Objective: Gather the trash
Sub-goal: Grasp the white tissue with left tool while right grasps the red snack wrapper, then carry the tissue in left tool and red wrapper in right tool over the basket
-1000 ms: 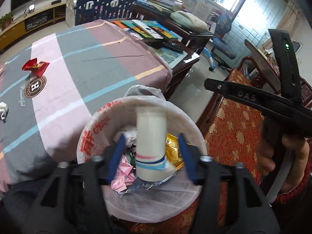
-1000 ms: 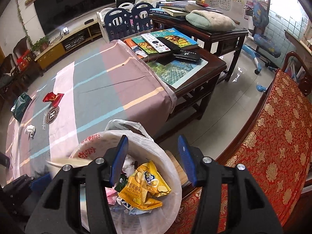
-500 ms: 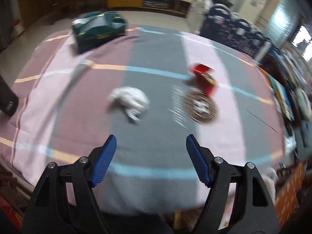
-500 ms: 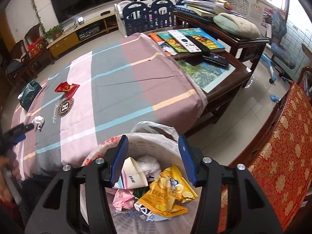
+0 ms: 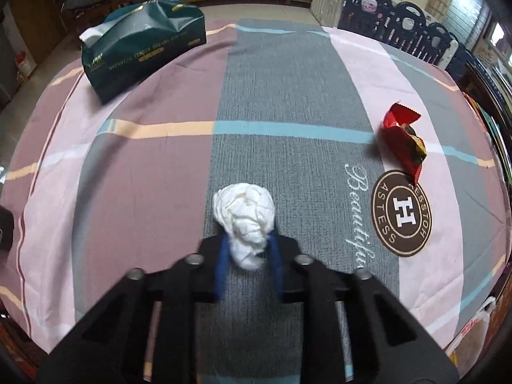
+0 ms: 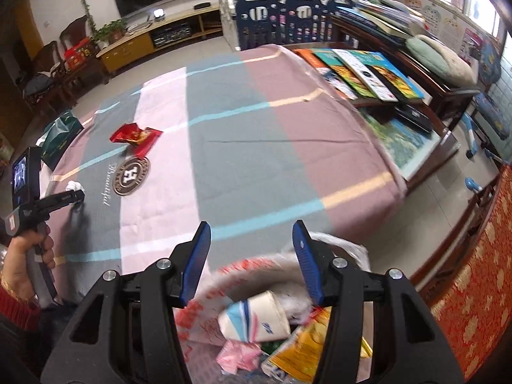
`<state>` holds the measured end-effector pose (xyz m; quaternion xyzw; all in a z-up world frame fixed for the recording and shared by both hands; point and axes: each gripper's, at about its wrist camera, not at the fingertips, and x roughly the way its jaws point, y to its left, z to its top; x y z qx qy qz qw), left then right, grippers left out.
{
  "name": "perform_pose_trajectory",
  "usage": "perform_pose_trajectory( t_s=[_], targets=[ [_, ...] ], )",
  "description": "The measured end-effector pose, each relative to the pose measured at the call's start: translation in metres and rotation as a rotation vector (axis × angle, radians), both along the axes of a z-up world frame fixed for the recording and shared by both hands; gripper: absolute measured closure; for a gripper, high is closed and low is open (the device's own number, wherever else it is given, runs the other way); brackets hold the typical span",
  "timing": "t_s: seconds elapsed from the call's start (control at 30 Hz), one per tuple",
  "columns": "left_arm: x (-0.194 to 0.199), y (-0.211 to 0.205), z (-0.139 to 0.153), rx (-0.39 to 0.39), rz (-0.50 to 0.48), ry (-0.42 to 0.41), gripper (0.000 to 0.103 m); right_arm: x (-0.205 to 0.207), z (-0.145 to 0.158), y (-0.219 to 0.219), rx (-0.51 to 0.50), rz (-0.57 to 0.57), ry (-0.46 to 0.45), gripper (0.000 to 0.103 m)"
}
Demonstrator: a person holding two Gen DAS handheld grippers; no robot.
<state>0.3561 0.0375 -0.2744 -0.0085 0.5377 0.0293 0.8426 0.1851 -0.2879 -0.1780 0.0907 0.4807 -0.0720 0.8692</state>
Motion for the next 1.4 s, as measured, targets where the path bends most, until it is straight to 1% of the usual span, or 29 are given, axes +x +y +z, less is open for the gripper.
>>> perform_pose_trajectory(
  t_s=[0.07,0.13,0.2,0.3,0.33,0.4,0.5,0.53,0.57,0.7,0.77,0.8,0.83,0.87,0.9,0.93,1.07,1.13,1.2,1.23,1.27,1.3,1.33,1.37,1.4],
  targets=[
    [-0.009,0.001,0.008,0.007,-0.006,-0.035,0.086,0.019,-0.003,0.015,-0.002,0.035,-0.013,0.05],
    [-0.022,0.007,0.019,-0.019,0.008,-0.055,0.086,0.037,-0.005,0.029,0.001,0.07,-0.021,0.05],
    [-0.039,0.015,0.033,-0.056,0.041,-0.085,0.087,0.056,-0.007,0.044,0.005,0.098,-0.029,0.05],
    [-0.07,0.024,0.054,-0.068,0.088,-0.147,0.087,0.092,-0.011,0.068,0.026,0.151,-0.028,0.05],
    [-0.076,0.026,0.057,-0.069,0.099,-0.157,0.087,0.107,-0.013,0.079,0.024,0.177,-0.029,0.05],
    [-0.089,0.029,0.063,-0.057,0.119,-0.173,0.087,0.129,-0.017,0.1,-0.013,0.218,-0.036,0.05],
    [-0.101,0.031,0.071,-0.022,0.119,-0.198,0.087,0.162,-0.032,0.133,-0.133,0.296,-0.025,0.05],
    [-0.105,0.032,0.072,-0.022,0.116,-0.204,0.087,0.172,-0.037,0.145,-0.192,0.323,-0.02,0.05],
    [-0.109,0.034,0.073,-0.028,0.113,-0.207,0.087,0.181,-0.042,0.154,-0.228,0.348,-0.015,0.05],
    [-0.115,0.04,0.07,-0.029,0.121,-0.205,0.087,0.208,-0.056,0.171,-0.27,0.389,0.002,0.05],
    [-0.117,0.045,0.068,-0.047,0.131,-0.199,0.087,0.217,-0.065,0.18,-0.323,0.42,0.001,0.05],
    [-0.117,0.047,0.067,-0.054,0.134,-0.197,0.087,0.22,-0.07,0.184,-0.34,0.442,0.008,0.052],
    [-0.117,0.048,0.066,-0.058,0.137,-0.197,0.087,0.222,-0.075,0.186,-0.346,0.459,0.016,0.062],
    [-0.118,0.049,0.066,-0.062,0.139,-0.197,0.087,0.224,-0.08,0.188,-0.354,0.472,0.036,0.075],
    [-0.119,0.05,0.066,-0.064,0.141,-0.198,0.087,0.224,-0.084,0.19,-0.35,0.481,0.052,0.082],
    [-0.119,0.05,0.066,-0.066,0.143,-0.199,0.087,0.224,-0.086,0.19,-0.333,0.488,0.062,0.09],
    [-0.12,0.052,0.065,-0.076,0.151,-0.199,0.087,0.214,-0.083,0.188,-0.248,0.514,0.063,0.1],
    [-0.121,0.053,0.065,-0.079,0.153,-0.199,0.087,0.202,-0.074,0.186,-0.186,0.53,0.07,0.1],
    [-0.122,0.053,0.066,-0.08,0.153,-0.199,0.087,0.185,-0.067,0.187,-0.135,0.578,0.087,0.1],
    [-0.122,0.053,0.066,-0.081,0.153,-0.199,0.086,0.173,-0.065,0.189,-0.107,0.625,0.114,0.096],
    [-0.122,0.053,0.065,-0.083,0.153,-0.198,0.086,0.162,-0.063,0.189,-0.079,0.662,0.131,0.084],
    [-0.122,0.053,0.065,-0.088,0.153,-0.196,0.086,0.154,-0.06,0.189,-0.063,0.675,0.129,0.072],
    [-0.122,0.053,0.064,-0.094,0.152,-0.194,0.087,0.145,-0.054,0.185,-0.041,0.683,0.11,0.044],
    [-0.122,0.053,0.063,-0.098,0.151,-0.191,0.087,0.138,-0.046,0.18,-0.006,0.683,0.073,0.033],
    [-0.123,0.053,0.063,-0.101,0.151,-0.189,0.086,0.134,-0.042,0.175,0.028,0.679,0.051,0.033]
  ],
)
